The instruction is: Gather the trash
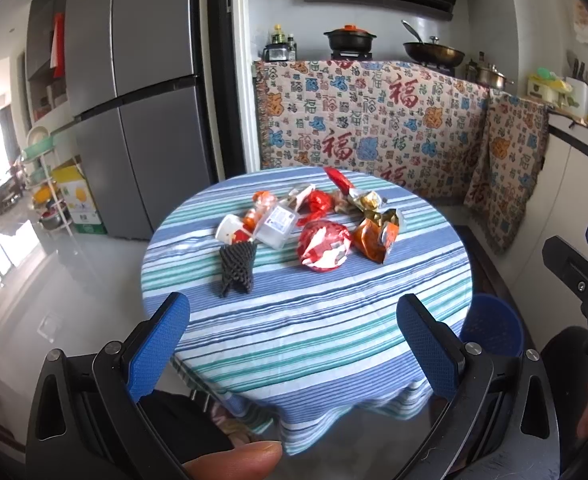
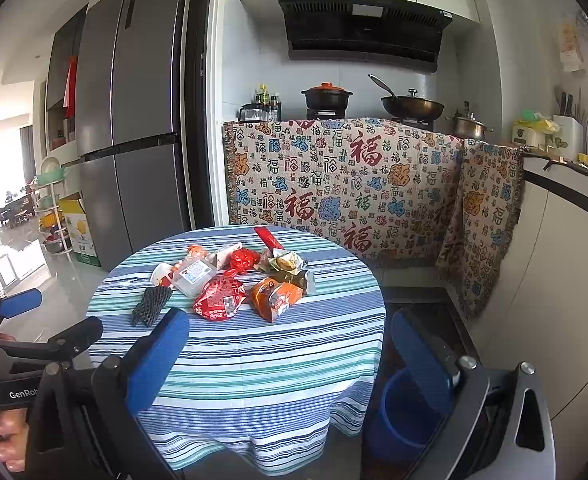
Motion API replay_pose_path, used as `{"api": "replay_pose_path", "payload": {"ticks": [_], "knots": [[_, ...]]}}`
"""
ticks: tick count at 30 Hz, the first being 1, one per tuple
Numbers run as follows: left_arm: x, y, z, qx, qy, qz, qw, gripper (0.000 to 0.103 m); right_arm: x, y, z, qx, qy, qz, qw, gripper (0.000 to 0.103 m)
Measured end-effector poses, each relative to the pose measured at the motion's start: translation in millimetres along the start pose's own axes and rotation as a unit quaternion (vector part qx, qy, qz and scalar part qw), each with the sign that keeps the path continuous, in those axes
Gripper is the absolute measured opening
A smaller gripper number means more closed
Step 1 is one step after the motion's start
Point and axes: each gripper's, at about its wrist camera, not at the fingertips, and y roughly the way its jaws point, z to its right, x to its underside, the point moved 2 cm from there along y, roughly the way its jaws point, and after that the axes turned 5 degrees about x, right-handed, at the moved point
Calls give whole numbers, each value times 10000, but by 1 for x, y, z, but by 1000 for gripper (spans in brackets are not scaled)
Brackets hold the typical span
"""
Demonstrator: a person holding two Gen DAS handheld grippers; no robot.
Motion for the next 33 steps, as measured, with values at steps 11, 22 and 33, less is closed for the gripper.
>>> {"api": "replay_pose_path", "payload": {"ticks": [11, 22, 33], "knots": [[1, 0, -2, 22, 15, -15, 10000, 103, -1, 0, 2, -3, 20, -9, 10000, 103], [1, 1, -2, 18, 3, -13, 10000, 103, -2, 0, 1, 3, 14, 0, 10000, 103], [0, 1, -2, 13, -3, -2, 10000, 103, -3, 3, 1, 0, -1, -24, 10000, 103]]}}
